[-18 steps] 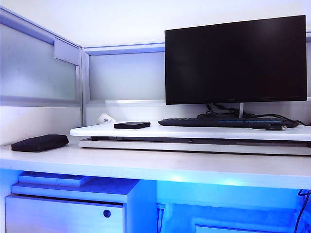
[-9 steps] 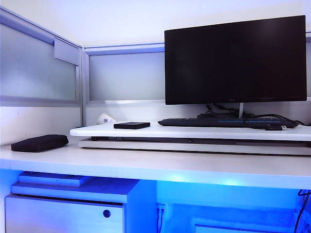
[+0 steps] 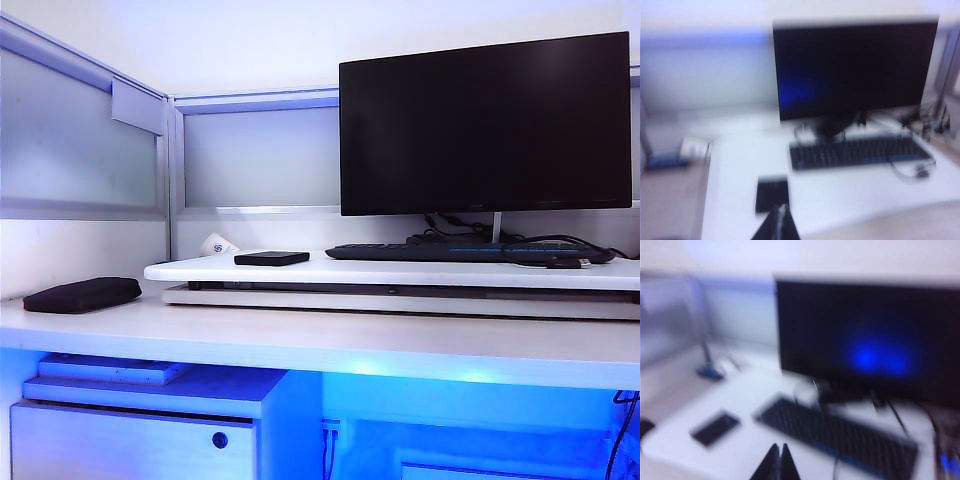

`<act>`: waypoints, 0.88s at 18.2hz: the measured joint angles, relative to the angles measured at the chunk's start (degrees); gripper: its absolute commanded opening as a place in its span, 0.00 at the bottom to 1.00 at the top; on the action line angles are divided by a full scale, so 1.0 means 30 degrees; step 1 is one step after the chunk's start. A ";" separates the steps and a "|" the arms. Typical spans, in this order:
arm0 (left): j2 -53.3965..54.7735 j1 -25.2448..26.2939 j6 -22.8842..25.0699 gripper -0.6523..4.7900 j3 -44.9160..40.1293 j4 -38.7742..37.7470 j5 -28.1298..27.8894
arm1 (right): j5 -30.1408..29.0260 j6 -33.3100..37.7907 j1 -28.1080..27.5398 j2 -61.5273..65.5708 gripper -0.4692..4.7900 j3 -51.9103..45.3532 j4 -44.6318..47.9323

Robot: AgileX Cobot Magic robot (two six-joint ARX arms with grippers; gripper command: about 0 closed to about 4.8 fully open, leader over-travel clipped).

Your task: Unplug the data cable of the portable hard drive.

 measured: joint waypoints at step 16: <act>-0.9748 0.0007 -0.3045 0.11 -1.3457 0.1341 -0.0918 | 0.1151 0.2892 -0.0044 -1.0550 0.07 -1.3529 0.1071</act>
